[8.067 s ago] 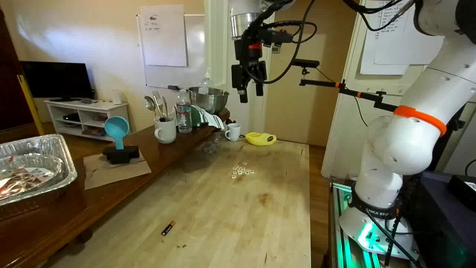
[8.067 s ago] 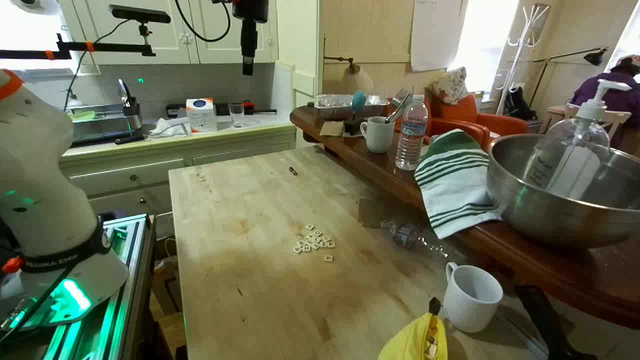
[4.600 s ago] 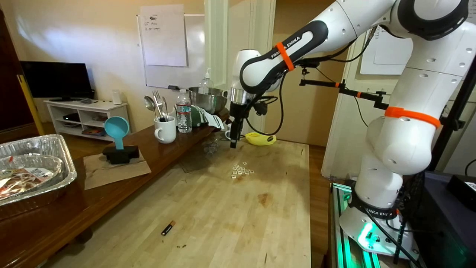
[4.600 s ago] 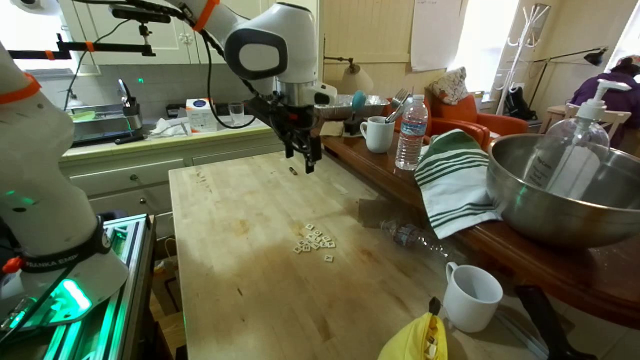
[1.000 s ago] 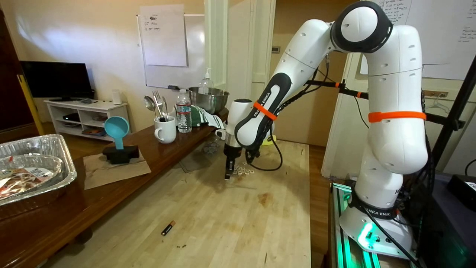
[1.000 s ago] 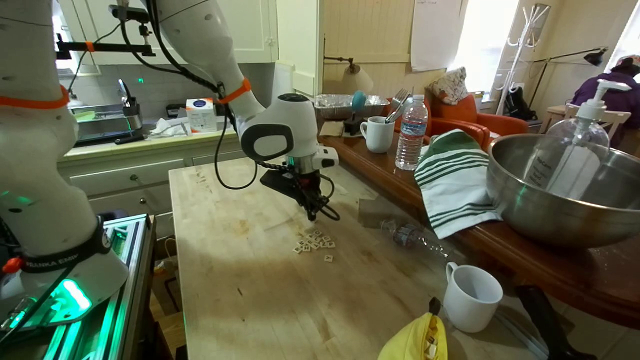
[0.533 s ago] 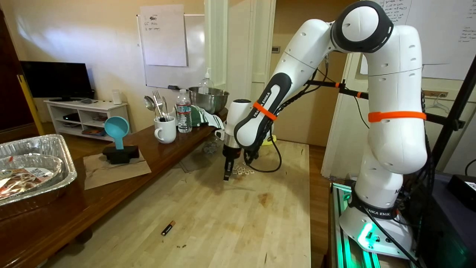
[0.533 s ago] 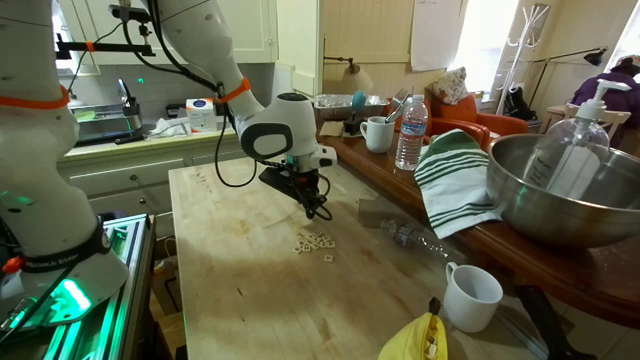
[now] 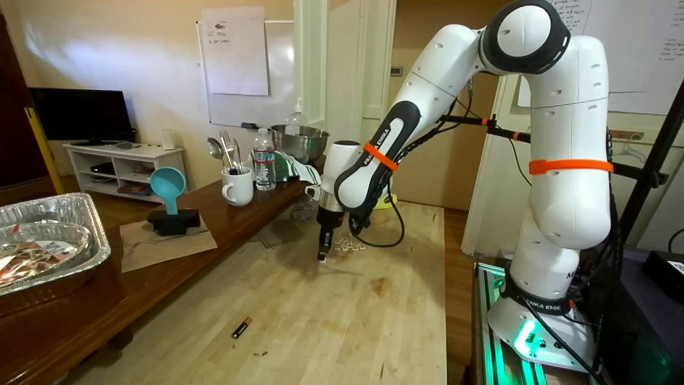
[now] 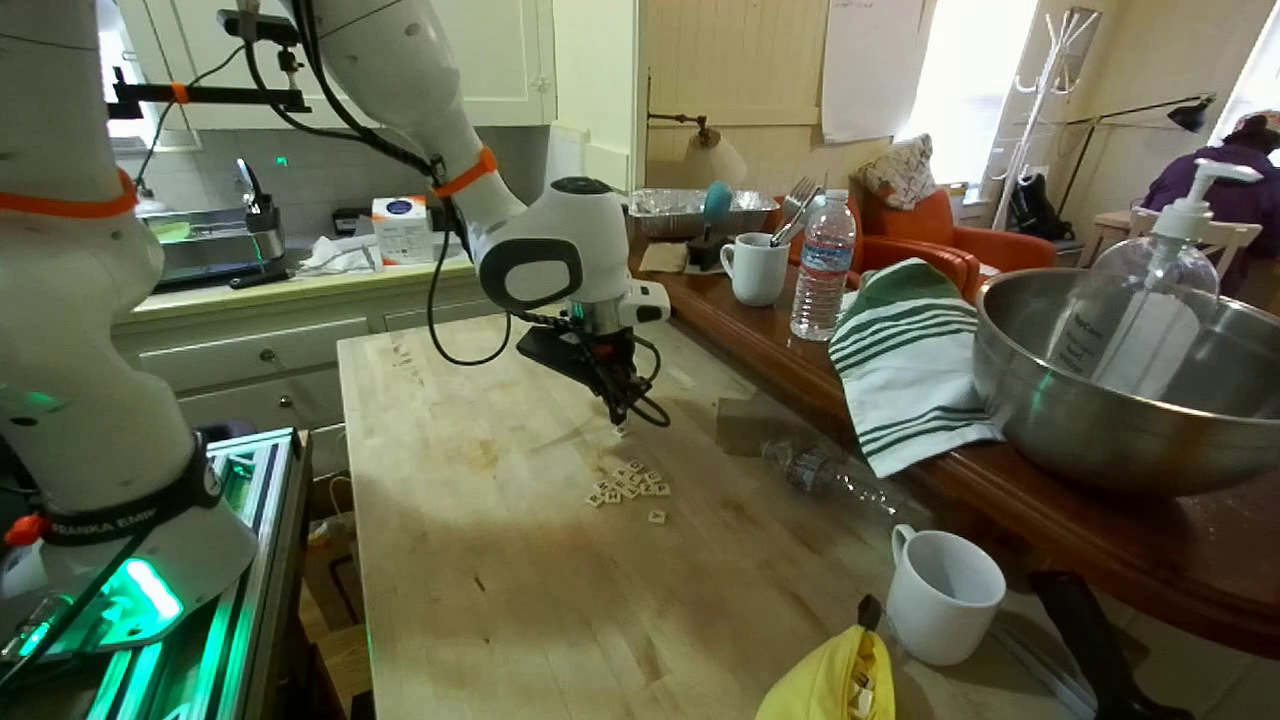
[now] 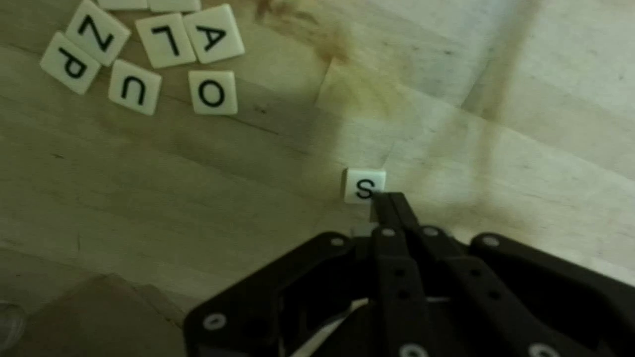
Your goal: Use four letter tiles to form a word
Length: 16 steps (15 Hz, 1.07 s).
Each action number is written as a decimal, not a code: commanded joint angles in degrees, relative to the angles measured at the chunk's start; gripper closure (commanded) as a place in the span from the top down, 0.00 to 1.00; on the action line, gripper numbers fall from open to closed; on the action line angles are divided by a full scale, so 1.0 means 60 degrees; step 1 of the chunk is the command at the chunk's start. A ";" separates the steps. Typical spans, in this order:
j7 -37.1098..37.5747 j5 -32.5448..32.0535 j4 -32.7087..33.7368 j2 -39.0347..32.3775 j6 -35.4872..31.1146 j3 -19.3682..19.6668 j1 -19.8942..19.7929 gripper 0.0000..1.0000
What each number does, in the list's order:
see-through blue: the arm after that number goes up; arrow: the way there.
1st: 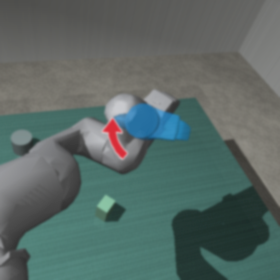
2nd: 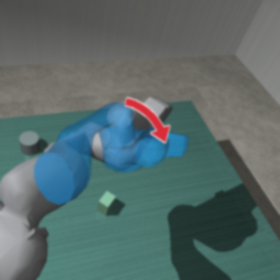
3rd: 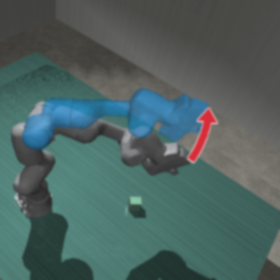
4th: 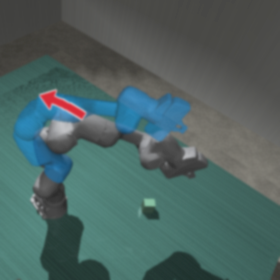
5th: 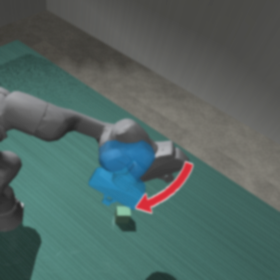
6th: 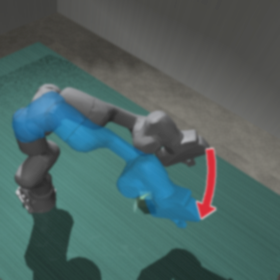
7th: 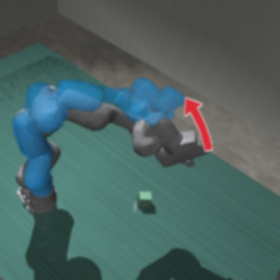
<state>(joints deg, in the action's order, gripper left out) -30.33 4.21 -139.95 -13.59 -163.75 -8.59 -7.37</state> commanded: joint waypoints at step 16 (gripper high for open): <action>-0.0075 -0.0578 -0.0350 0.0419 0.0308 0.1224 -0.0363 0.00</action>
<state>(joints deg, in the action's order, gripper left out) -30.54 0.96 -141.76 -10.78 -162.07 -1.29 -8.99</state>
